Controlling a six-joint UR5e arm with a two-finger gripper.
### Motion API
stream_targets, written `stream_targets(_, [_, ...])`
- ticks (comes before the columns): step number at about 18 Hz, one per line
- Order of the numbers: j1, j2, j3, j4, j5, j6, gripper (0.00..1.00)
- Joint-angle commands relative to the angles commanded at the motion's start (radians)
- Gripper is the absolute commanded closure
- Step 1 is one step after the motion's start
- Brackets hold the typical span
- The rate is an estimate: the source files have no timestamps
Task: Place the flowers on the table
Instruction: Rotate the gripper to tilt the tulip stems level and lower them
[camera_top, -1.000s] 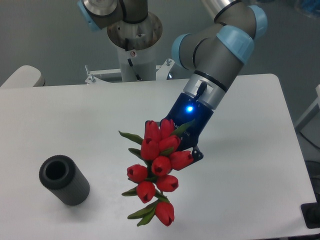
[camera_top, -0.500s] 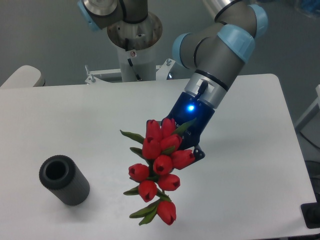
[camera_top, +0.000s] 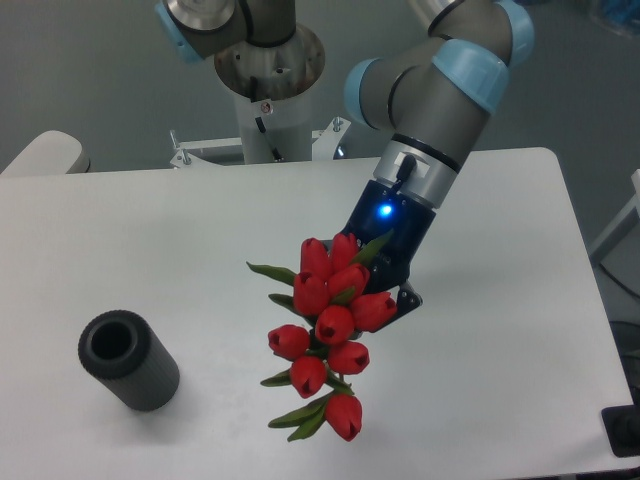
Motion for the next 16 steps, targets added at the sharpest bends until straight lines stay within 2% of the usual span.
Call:
stream_targets(8, [-0.034,0.06,-0.118,-0.008,0.247,0.236,0.71])
stream_targets(12, [-0.09,0.069,-0.155,-0.02,0.411,0.308,0.71])
stream_targets(16, [-0.104,0.083,-0.204,-0.021,0.545,0.405,0.71])
